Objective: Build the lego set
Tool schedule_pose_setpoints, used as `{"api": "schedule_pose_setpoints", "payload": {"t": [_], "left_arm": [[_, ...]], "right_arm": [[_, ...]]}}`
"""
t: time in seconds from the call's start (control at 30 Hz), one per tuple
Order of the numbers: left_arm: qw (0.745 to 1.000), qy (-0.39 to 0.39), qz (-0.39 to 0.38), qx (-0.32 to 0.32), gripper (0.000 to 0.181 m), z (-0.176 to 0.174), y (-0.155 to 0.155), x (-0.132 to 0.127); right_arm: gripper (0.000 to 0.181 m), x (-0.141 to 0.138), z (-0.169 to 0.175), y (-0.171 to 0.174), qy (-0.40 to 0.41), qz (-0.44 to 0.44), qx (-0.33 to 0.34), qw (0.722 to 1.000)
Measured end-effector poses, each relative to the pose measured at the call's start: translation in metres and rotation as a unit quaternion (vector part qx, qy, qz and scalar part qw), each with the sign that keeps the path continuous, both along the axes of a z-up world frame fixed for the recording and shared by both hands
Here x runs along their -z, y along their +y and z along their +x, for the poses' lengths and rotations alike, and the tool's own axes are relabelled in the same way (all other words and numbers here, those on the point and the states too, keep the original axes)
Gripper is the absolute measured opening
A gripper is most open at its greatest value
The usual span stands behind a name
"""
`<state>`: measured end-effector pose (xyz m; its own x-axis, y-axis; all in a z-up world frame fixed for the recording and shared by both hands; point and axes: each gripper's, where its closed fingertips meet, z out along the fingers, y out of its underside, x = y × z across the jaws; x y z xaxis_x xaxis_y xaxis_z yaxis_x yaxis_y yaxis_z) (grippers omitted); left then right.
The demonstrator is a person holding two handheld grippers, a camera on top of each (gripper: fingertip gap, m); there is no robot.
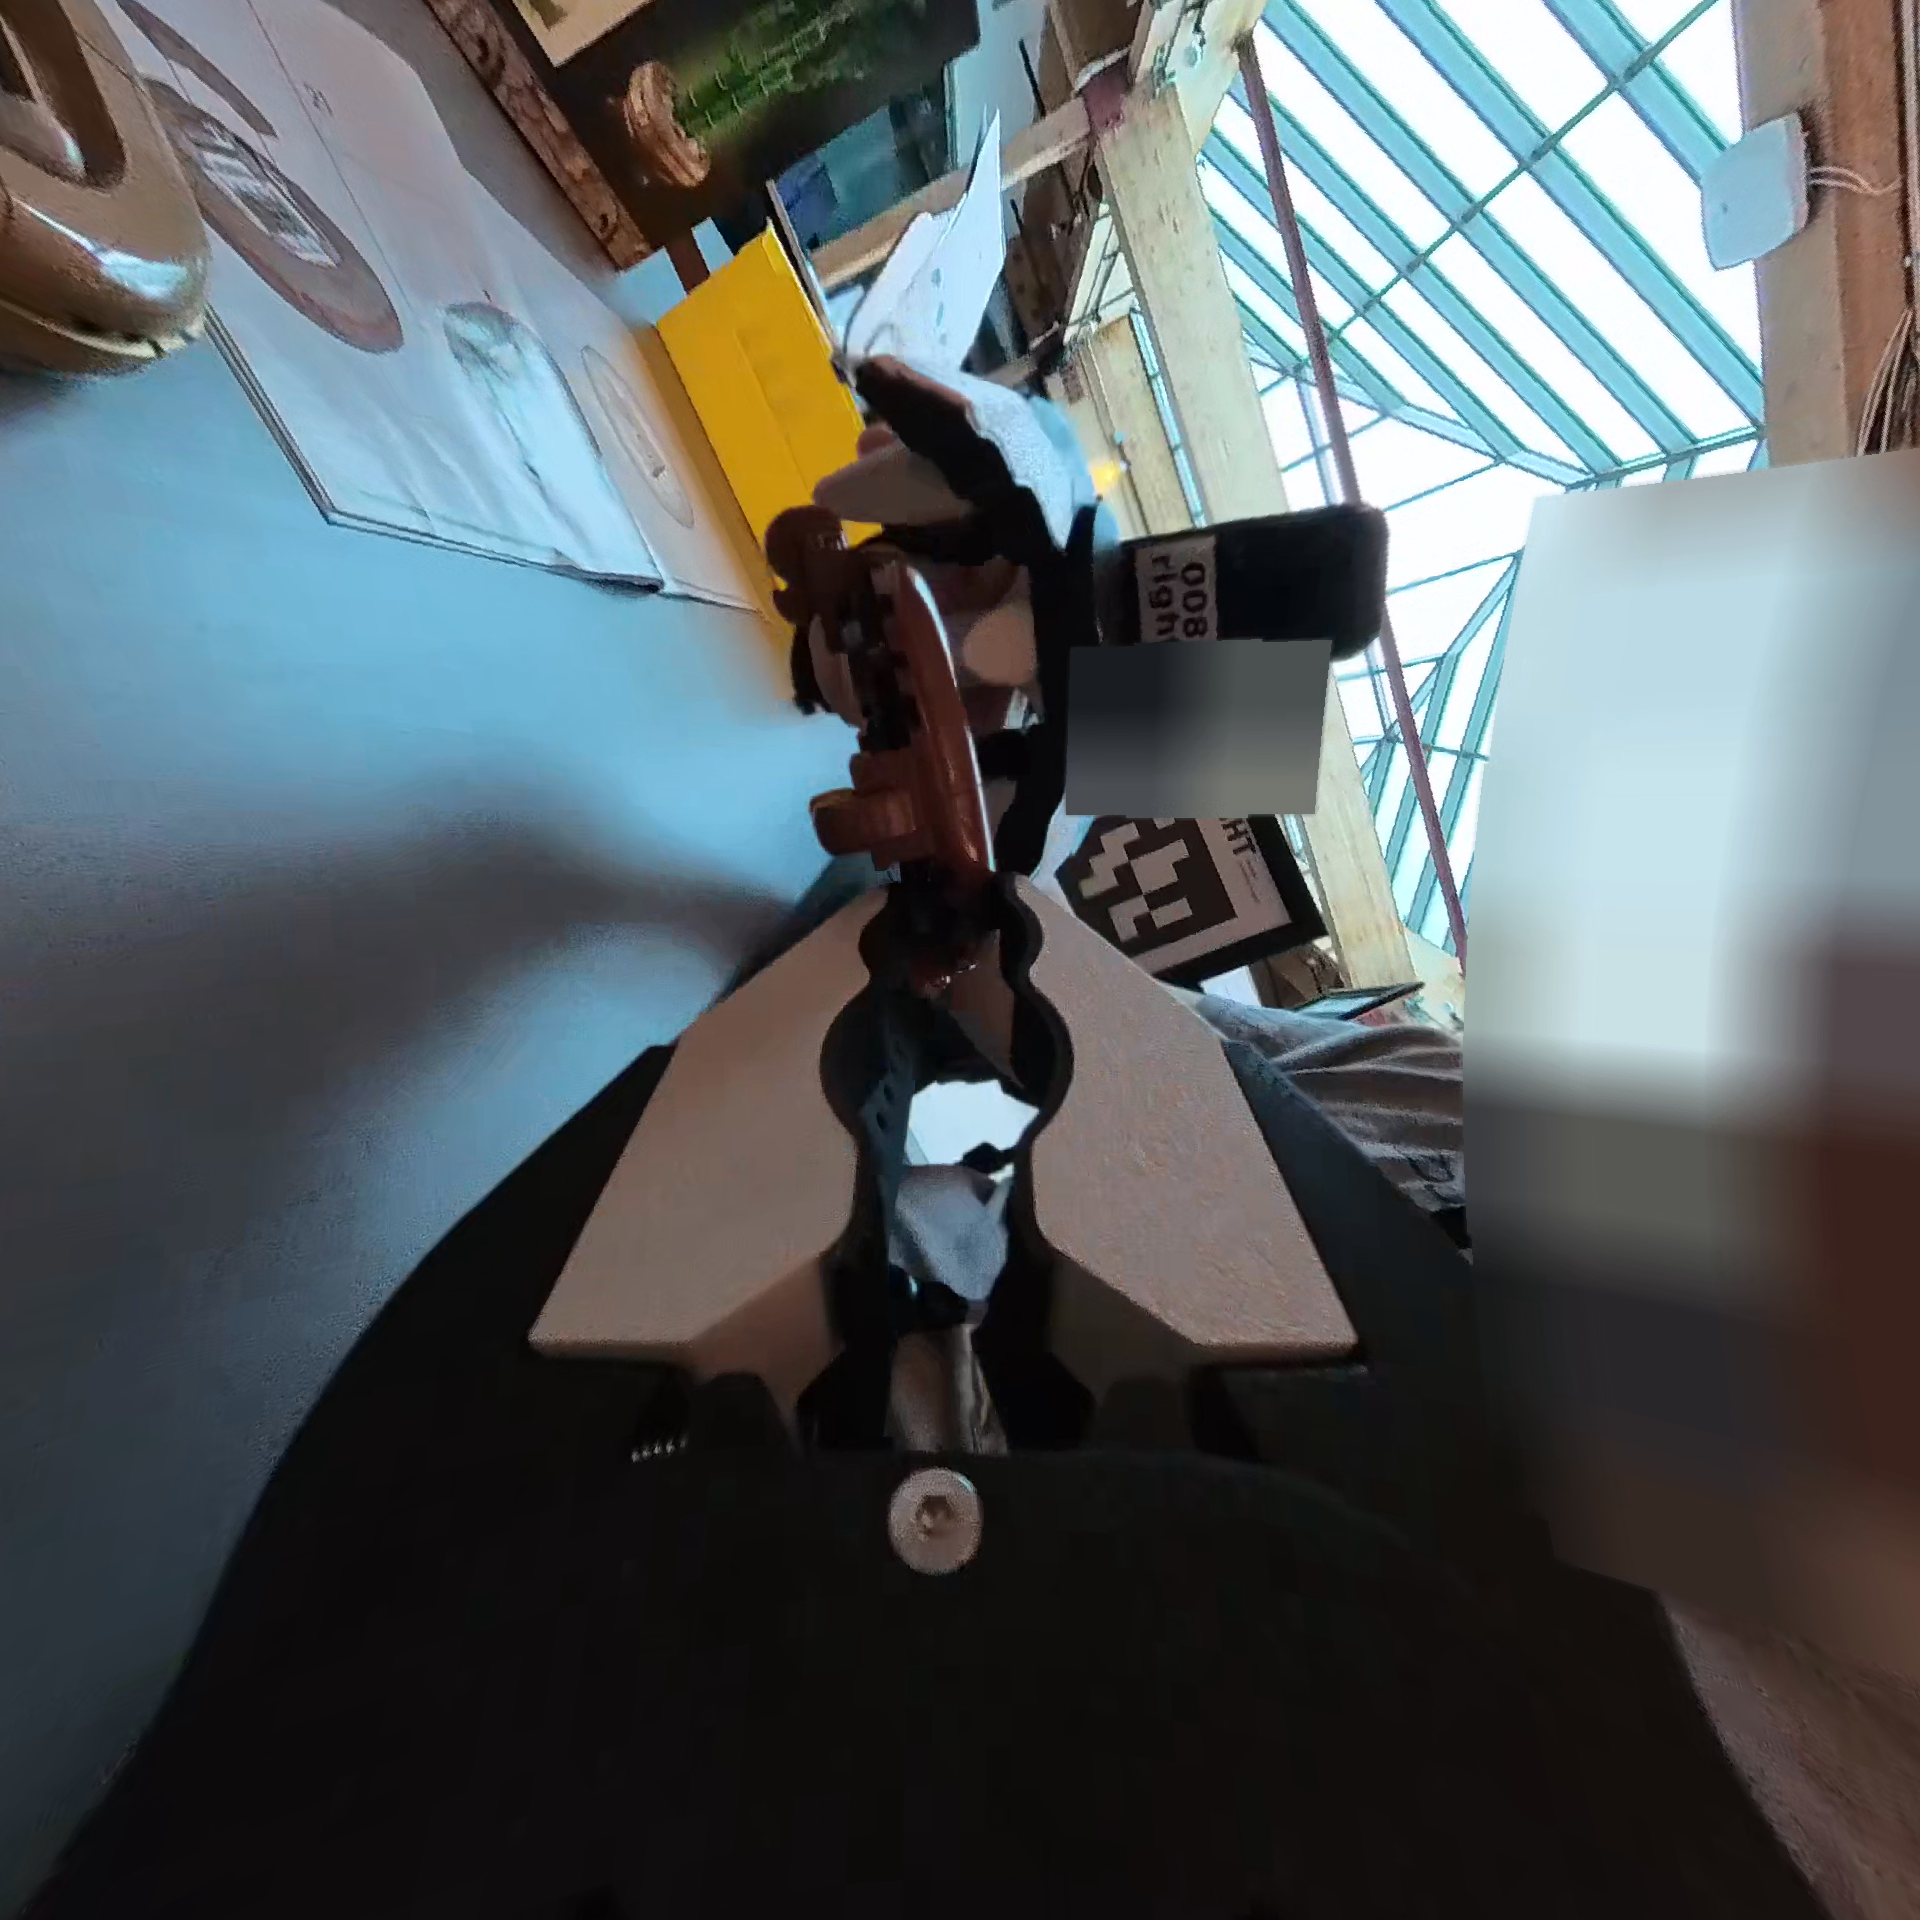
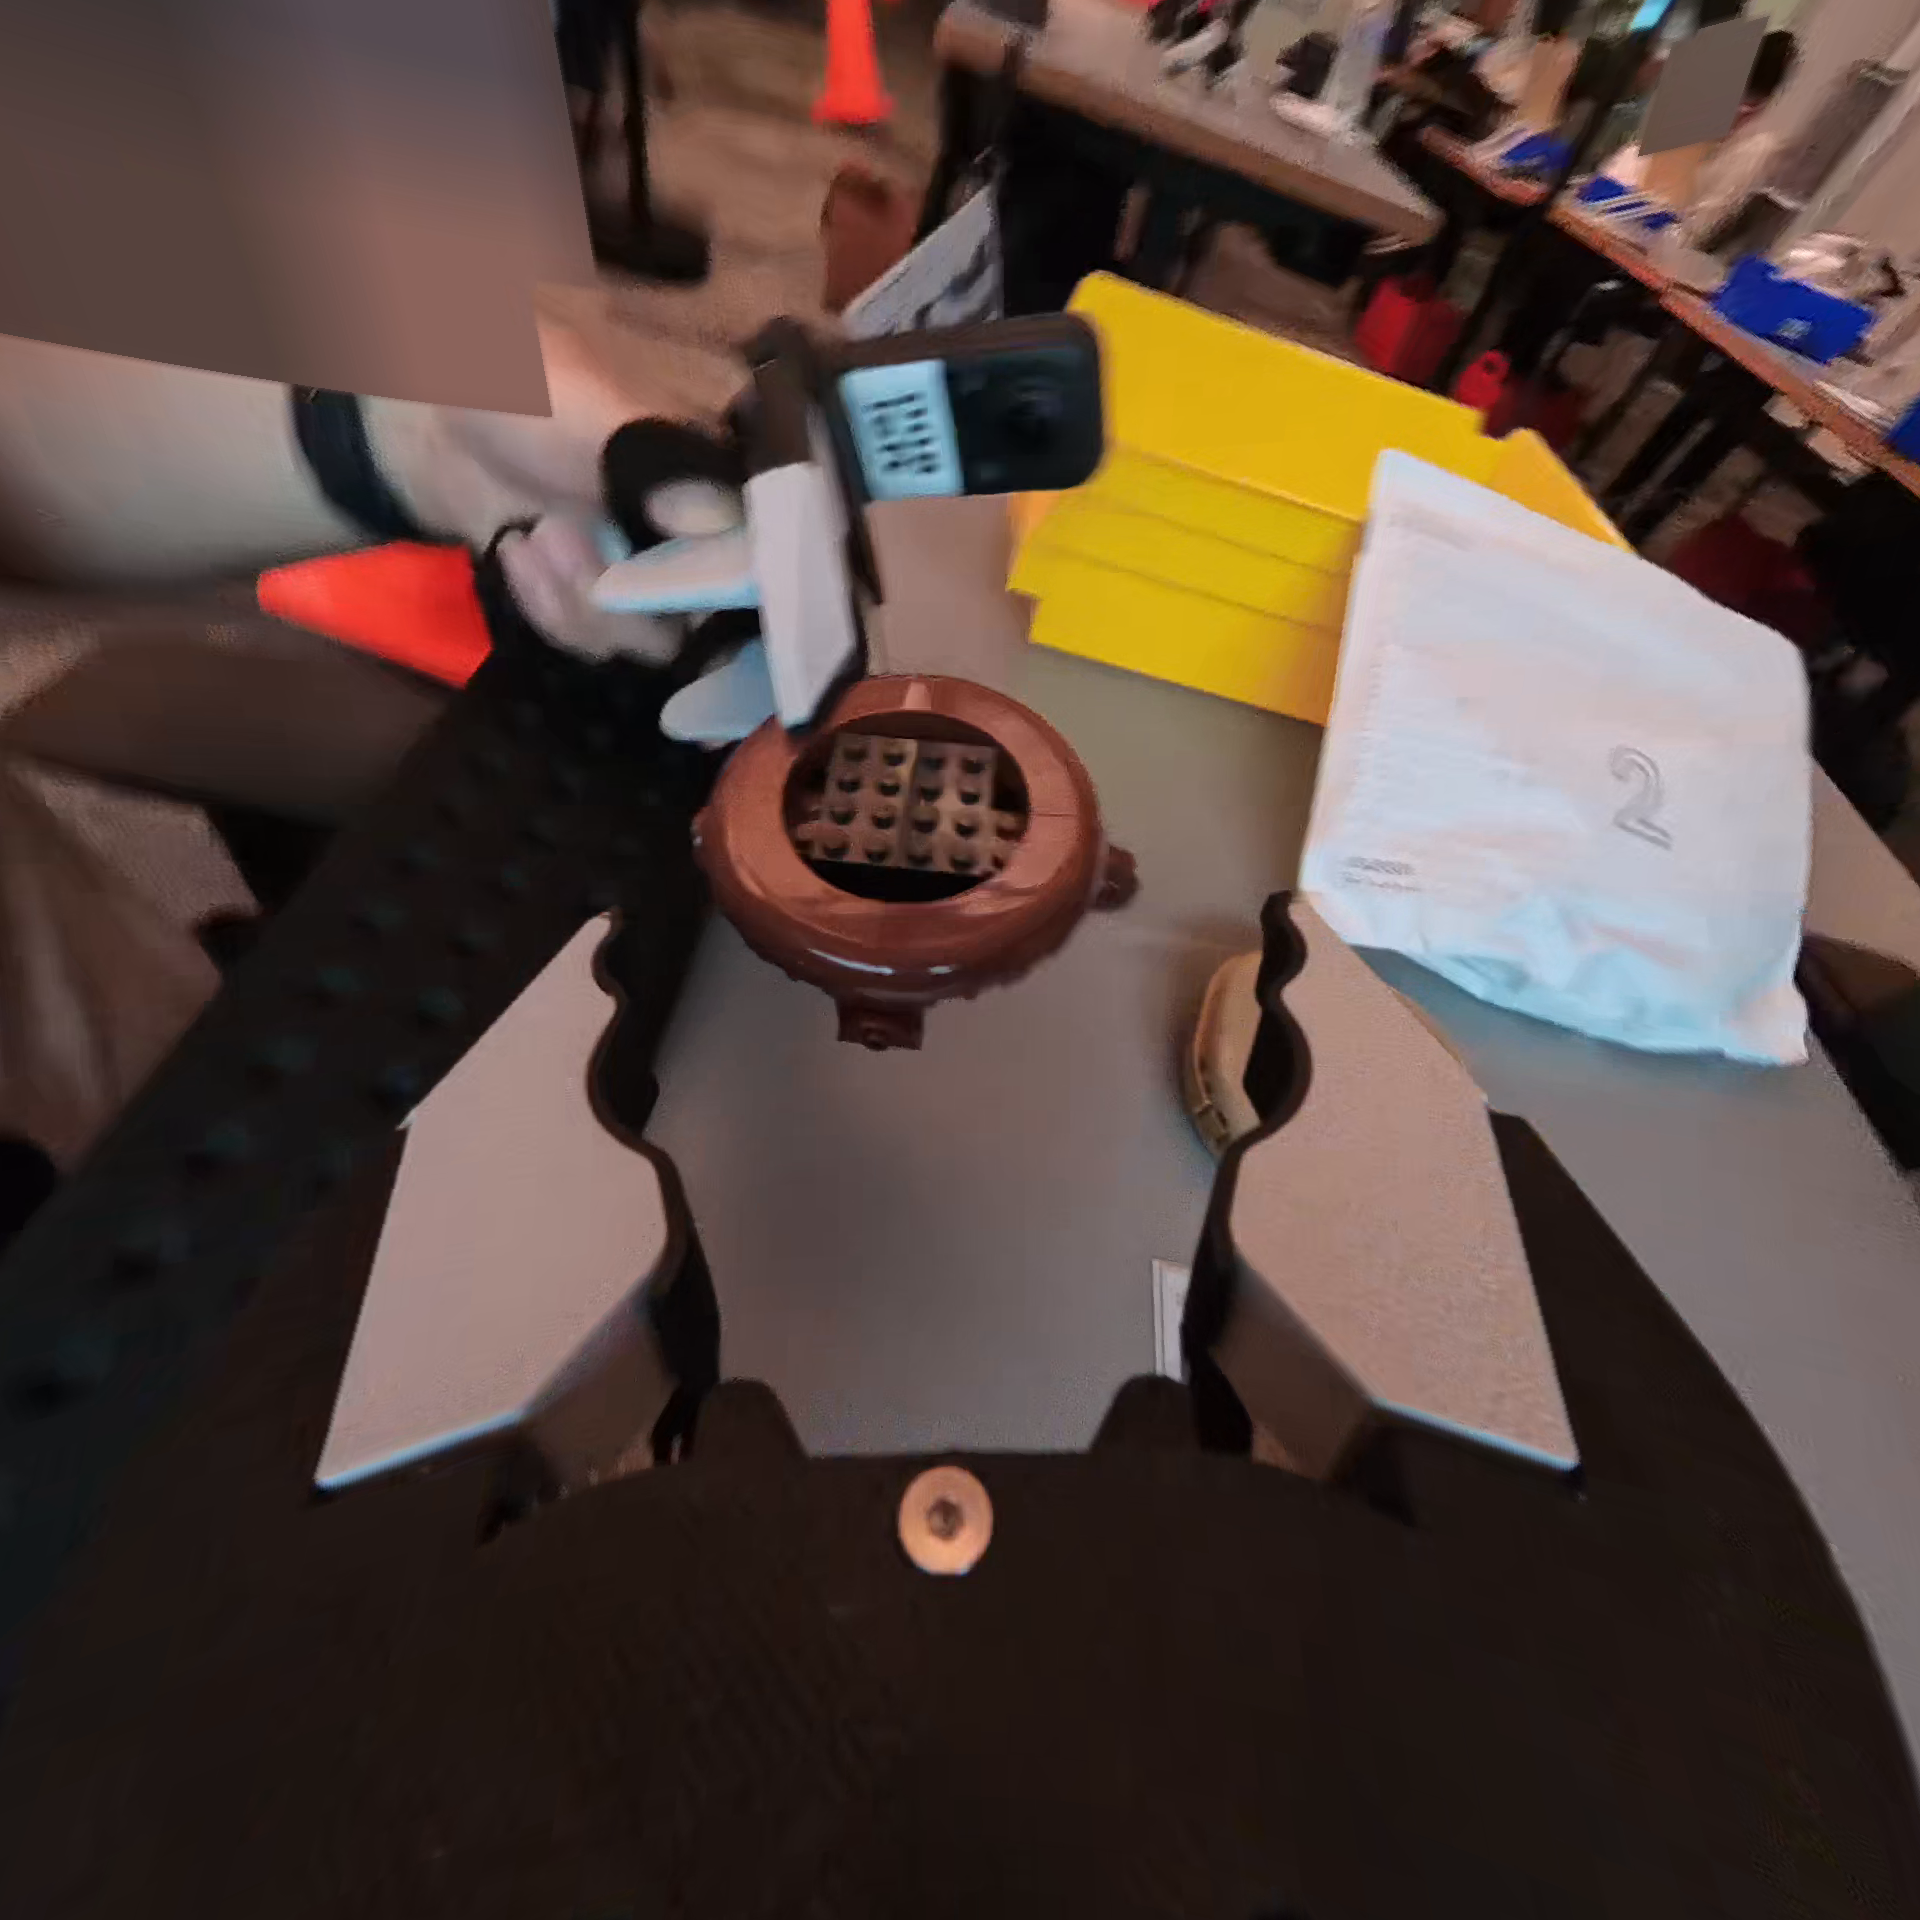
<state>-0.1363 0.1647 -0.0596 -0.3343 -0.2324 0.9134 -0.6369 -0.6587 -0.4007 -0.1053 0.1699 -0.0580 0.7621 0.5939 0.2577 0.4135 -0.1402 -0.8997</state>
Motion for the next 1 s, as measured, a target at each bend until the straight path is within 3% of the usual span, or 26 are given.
{"api": "schedule_pose_setpoints", "payload": {"t": [0.13, 0.37, 0.57, 0.67, 0.8, 1.0], "left_arm": [[0.998, 0.014, 0.010, 0.060, 0.015, -0.001, -0.014, 0.003], [0.995, 0.030, 0.036, 0.089, 0.016, 0.009, -0.027, 0.010], [0.997, -0.001, 0.005, 0.077, 0.016, 0.019, -0.026, 0.001], [0.997, -0.017, -0.016, 0.074, 0.034, 0.025, -0.025, -0.008], [0.998, -0.016, -0.026, 0.050, 0.070, 0.041, -0.019, -0.014], [0.996, -0.015, -0.080, 0.027, 0.117, 0.064, -0.015, -0.025]], "right_arm": [[0.101, 0.013, -0.016, -0.009, -0.089, -0.035, -0.058, 0.994], [0.092, 0.035, -0.013, -0.015, -0.168, -0.126, -0.070, 0.975], [0.091, 0.027, -0.002, -0.014, -0.140, -0.116, -0.035, 0.983], [0.091, 0.022, 0.006, -0.015, -0.155, -0.091, -0.013, 0.984], [0.091, 0.016, 0.013, -0.014, -0.163, -0.082, 0.008, 0.983], [0.091, 0.004, 0.013, -0.002, -0.123, -0.076, 0.015, 0.989]]}}
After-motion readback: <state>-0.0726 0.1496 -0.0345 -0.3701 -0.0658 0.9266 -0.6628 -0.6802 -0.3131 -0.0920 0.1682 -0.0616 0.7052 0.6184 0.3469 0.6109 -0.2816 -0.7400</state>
